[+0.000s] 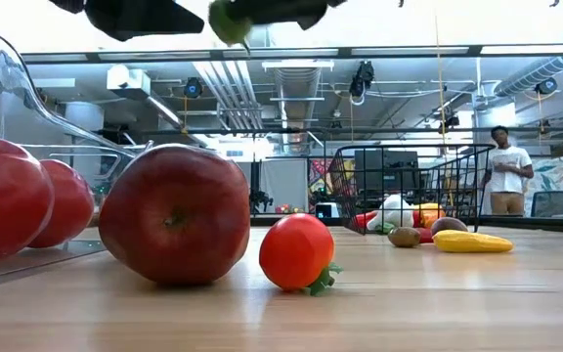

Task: Sort produce into baskets
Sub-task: Put the green bell pepper into the white bin

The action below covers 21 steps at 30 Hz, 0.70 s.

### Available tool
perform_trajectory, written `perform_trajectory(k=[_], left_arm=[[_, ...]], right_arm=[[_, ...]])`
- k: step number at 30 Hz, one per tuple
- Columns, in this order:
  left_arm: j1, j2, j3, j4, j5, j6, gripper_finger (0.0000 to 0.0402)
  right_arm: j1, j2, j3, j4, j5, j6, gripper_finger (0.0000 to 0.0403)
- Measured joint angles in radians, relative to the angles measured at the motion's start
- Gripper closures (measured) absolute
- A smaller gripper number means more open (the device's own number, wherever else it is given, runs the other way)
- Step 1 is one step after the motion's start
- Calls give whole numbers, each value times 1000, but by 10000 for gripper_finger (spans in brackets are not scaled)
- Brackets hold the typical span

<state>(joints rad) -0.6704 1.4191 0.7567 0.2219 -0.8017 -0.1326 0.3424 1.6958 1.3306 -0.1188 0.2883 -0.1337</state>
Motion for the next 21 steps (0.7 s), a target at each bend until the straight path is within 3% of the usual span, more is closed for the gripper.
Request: perform_trajectory(k=[6, 13, 21], left_arm=[[11, 43, 0, 126, -30, 48, 76], [15, 45, 0, 196, -37, 127, 97], [32, 42, 0, 198, -26, 132, 183]], right_arm=[[0, 2, -5, 148, -8, -69, 298], [0, 4, -5, 161, -8, -69, 292], [0, 4, 0, 162, -8, -69, 270]])
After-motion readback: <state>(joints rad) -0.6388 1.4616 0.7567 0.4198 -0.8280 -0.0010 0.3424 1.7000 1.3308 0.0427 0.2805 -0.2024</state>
